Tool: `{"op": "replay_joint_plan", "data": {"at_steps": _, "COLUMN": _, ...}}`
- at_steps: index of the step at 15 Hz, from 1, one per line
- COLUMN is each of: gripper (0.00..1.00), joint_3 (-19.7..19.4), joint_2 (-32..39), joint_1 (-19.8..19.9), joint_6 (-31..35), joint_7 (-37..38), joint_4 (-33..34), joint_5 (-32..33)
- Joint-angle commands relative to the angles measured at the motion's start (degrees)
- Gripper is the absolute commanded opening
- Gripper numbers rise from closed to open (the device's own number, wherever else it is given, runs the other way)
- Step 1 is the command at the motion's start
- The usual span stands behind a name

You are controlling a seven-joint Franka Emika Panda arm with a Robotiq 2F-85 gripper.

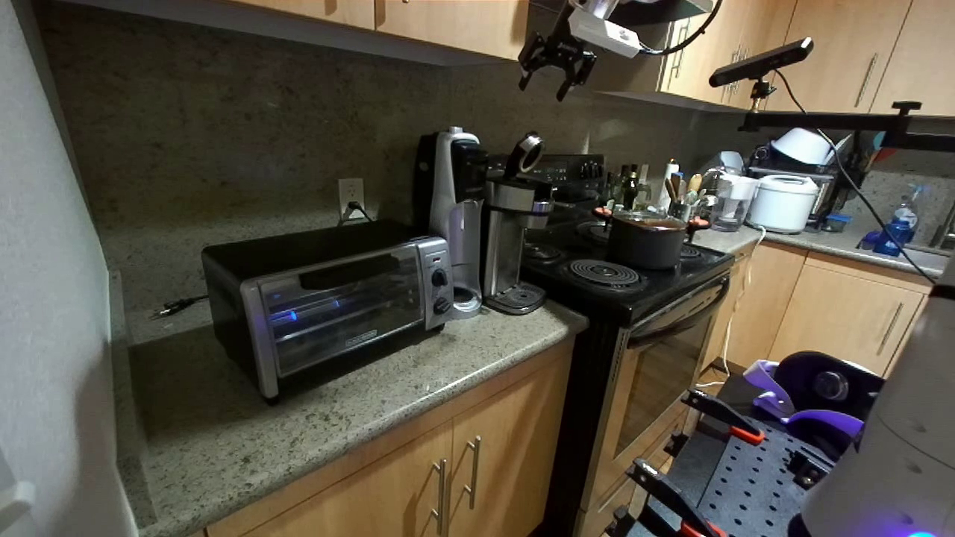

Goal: Close the lid on the coffeemaker chamber

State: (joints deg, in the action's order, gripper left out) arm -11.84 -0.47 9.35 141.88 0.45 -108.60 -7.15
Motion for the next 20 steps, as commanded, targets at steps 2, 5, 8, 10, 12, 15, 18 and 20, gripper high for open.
{"op": "replay_joint_plan", "data": {"at_steps": 2, "gripper": 1.00, "joint_3": 0.4, "joint_2": 5.2, "joint_1": 0.8, "joint_6": 0.1, "joint_7": 1.3, "joint_4": 6.4, "joint_5": -0.8}}
{"op": "replay_joint_plan", "data": {"at_steps": 5, "gripper": 1.00, "joint_3": 0.5, "joint_2": 7.7, "joint_1": 1.1, "joint_6": 0.0, "joint_7": 1.5, "joint_4": 9.1, "joint_5": -0.6}}
{"op": "replay_joint_plan", "data": {"at_steps": 8, "gripper": 1.00, "joint_3": 0.5, "joint_2": 9.9, "joint_1": 1.4, "joint_6": -0.2, "joint_7": 1.6, "joint_4": 11.3, "joint_5": -0.4}}
{"op": "replay_joint_plan", "data": {"at_steps": 10, "gripper": 1.00, "joint_3": 0.5, "joint_2": 11.2, "joint_1": 1.7, "joint_6": -0.5, "joint_7": 1.7, "joint_4": 12.6, "joint_5": -0.5}}
{"op": "replay_joint_plan", "data": {"at_steps": 12, "gripper": 1.00, "joint_3": 0.6, "joint_2": 12.3, "joint_1": 2.0, "joint_6": -0.7, "joint_7": 1.7, "joint_4": 14.1, "joint_5": -0.6}}
{"op": "replay_joint_plan", "data": {"at_steps": 15, "gripper": 1.00, "joint_3": 0.6, "joint_2": 13.7, "joint_1": 2.3, "joint_6": -1.0, "joint_7": 1.9, "joint_4": 16.1, "joint_5": -0.6}}
{"op": "replay_joint_plan", "data": {"at_steps": 18, "gripper": 1.00, "joint_3": 0.7, "joint_2": 15.0, "joint_1": 2.5, "joint_6": -1.1, "joint_7": 2.3, "joint_4": 17.6, "joint_5": -0.5}}
{"op": "replay_joint_plan", "data": {"at_steps": 20, "gripper": 1.00, "joint_3": 0.7, "joint_2": 15.7, "joint_1": 2.6, "joint_6": -1.1, "joint_7": 2.5, "joint_4": 18.3, "joint_5": -0.4}}
